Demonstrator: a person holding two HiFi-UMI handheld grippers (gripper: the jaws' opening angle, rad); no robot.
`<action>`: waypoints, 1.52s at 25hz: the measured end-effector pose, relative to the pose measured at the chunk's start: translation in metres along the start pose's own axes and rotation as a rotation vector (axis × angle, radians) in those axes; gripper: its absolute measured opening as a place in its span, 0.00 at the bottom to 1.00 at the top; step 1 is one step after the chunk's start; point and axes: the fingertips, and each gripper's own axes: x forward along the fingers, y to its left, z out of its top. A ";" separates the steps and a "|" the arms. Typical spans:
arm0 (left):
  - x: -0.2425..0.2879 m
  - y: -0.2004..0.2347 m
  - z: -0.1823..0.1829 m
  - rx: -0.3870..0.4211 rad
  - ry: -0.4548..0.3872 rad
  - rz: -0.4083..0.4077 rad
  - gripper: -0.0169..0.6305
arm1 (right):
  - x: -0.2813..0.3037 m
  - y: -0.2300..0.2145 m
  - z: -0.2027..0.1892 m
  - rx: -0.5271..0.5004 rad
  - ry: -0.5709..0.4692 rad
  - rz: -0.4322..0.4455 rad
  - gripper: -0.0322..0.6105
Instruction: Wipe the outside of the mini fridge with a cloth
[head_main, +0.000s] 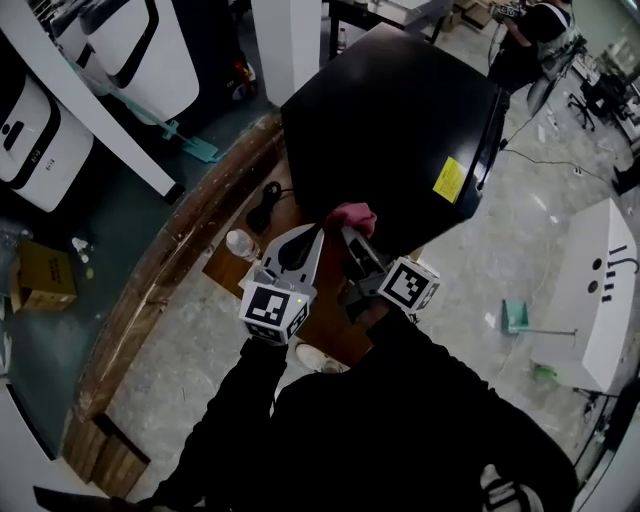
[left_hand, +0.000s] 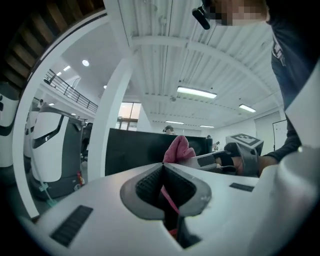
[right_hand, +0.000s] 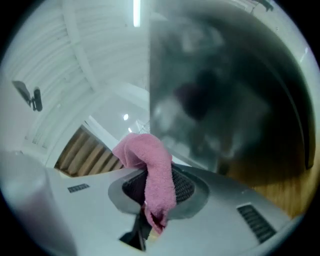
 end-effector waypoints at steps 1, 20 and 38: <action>0.004 -0.008 0.012 0.014 -0.018 -0.018 0.04 | -0.005 0.007 0.011 0.000 -0.023 0.006 0.17; 0.078 -0.080 0.025 0.074 -0.002 -0.210 0.04 | -0.067 -0.046 0.095 0.277 -0.176 -0.033 0.17; 0.108 -0.041 -0.169 -0.059 0.299 -0.155 0.04 | -0.058 -0.205 -0.003 0.442 -0.041 -0.242 0.17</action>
